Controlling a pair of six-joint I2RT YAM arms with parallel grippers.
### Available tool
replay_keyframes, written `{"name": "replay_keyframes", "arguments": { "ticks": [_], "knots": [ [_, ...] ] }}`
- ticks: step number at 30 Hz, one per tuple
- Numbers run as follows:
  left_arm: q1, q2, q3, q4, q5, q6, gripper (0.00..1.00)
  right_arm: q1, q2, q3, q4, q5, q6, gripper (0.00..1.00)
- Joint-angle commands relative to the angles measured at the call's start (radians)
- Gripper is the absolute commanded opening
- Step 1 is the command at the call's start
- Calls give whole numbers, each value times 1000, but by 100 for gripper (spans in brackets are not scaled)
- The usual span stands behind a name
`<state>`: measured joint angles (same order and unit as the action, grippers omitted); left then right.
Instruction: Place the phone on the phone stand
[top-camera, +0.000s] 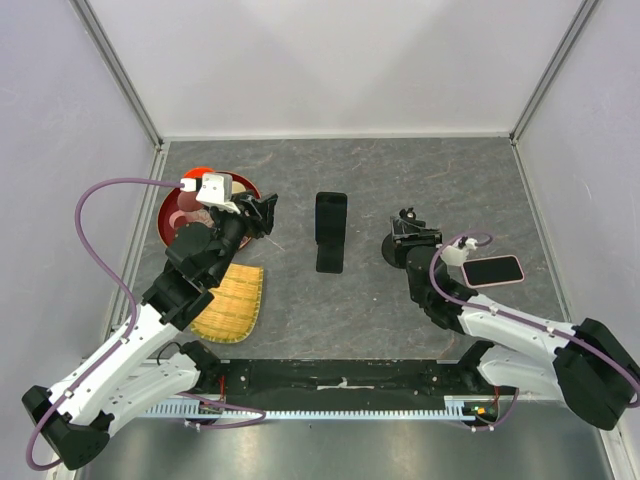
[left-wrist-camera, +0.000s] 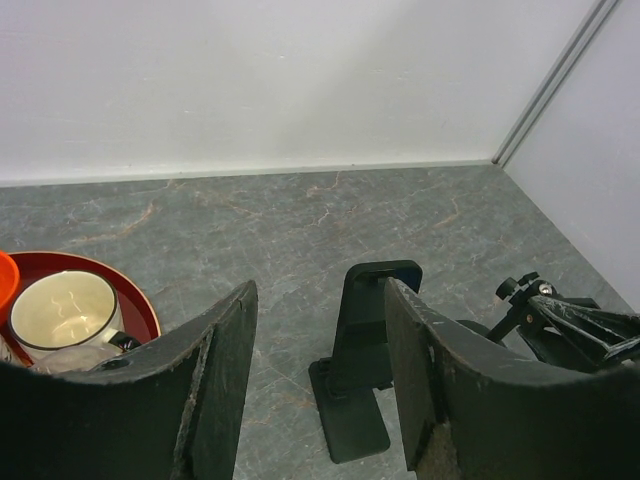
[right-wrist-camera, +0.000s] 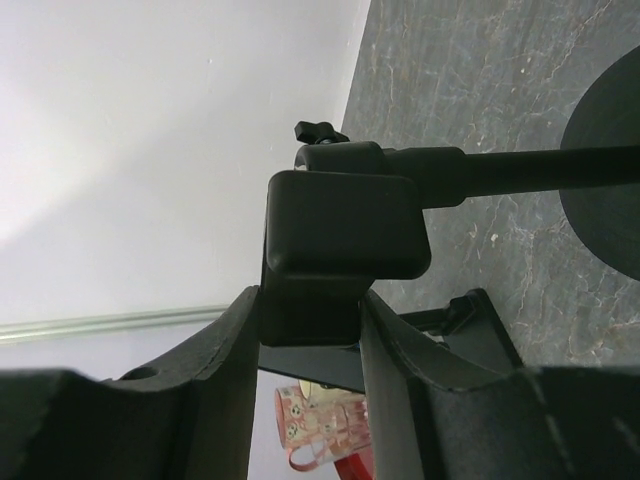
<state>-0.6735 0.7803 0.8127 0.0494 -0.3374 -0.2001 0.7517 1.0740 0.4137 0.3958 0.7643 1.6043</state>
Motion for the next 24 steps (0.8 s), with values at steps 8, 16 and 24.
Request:
{"name": "replay_keyframes", "arguments": {
  "ticks": [8,16,24],
  "knots": [
    [3,-7,39,20,5,-36,60,21,44,39,135,124,91,6],
    [3,-7,40,18,9,-39,59,21,14,91,-23,61,19,87],
    [3,-15,39,18,1,-41,59,23,-155,74,-235,-104,-351,98]
  ]
}}
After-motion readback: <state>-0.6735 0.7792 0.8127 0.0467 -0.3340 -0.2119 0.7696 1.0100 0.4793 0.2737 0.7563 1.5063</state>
